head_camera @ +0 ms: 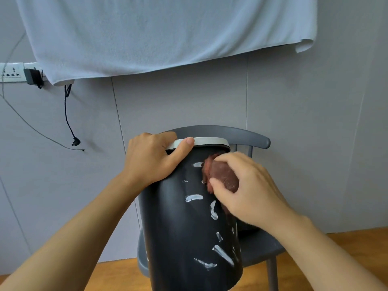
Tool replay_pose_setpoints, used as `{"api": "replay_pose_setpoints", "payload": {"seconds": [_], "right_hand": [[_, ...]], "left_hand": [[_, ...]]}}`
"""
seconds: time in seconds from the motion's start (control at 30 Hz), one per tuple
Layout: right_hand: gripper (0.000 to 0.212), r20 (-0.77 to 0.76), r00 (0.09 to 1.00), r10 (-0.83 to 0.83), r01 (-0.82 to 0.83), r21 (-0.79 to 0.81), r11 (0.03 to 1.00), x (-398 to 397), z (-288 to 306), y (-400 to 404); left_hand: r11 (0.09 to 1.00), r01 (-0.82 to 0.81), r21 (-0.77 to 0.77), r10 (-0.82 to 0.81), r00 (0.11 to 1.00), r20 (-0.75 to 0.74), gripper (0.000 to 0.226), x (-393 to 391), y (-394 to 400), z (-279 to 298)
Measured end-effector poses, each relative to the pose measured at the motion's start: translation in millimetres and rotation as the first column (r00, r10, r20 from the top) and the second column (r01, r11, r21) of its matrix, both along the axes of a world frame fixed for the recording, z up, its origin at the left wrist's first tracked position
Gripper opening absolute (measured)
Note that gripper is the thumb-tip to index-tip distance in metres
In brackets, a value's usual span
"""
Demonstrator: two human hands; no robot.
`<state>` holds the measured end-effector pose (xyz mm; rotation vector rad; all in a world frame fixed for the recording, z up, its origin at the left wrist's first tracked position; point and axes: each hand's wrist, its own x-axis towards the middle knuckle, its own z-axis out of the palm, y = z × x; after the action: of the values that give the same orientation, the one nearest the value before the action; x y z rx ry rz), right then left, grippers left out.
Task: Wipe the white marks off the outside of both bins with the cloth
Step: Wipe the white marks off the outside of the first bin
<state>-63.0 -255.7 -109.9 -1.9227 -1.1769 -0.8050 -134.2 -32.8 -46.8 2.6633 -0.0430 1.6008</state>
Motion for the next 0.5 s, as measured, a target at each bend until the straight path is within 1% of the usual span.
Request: {"api": "replay_pose_setpoints", "payload": {"seconds": [0.07,0.1,0.13,0.23,0.33,0.43,0.5], "right_hand": [[0.032,-0.099,0.994,-0.055,0.067,0.114,0.991,8,4,-2],[0.031,-0.115,0.991,-0.071,0.088,0.148,0.985,11,5,-2],[0.029,-0.093,0.992,-0.085,0.100,0.164,0.981,10,5,-1],[0.033,0.030,0.997,-0.076,0.072,0.129,0.989,-2,2,8],[0.037,0.132,0.991,-0.011,0.009,0.015,1.000,-13,3,11],[0.036,0.131,0.991,0.035,-0.033,-0.022,0.999,-11,8,4],[0.031,0.092,0.996,0.011,-0.013,0.023,1.000,-3,10,-1]], "left_hand": [[1.000,-0.010,0.014,0.010,1.000,0.008,0.065,0,-3,0],[0.999,-0.019,0.026,0.019,1.000,0.009,0.066,0,-5,0],[0.999,-0.029,0.035,0.028,1.000,0.010,0.066,1,-7,-1],[0.997,-0.056,0.047,0.056,0.998,0.012,0.067,6,-11,1],[0.997,-0.042,0.066,0.041,0.999,0.020,0.067,9,-11,1],[0.996,-0.037,0.076,0.035,0.999,0.030,0.065,7,-10,1],[0.996,-0.058,0.070,0.056,0.998,0.028,0.065,8,-9,0]]}}
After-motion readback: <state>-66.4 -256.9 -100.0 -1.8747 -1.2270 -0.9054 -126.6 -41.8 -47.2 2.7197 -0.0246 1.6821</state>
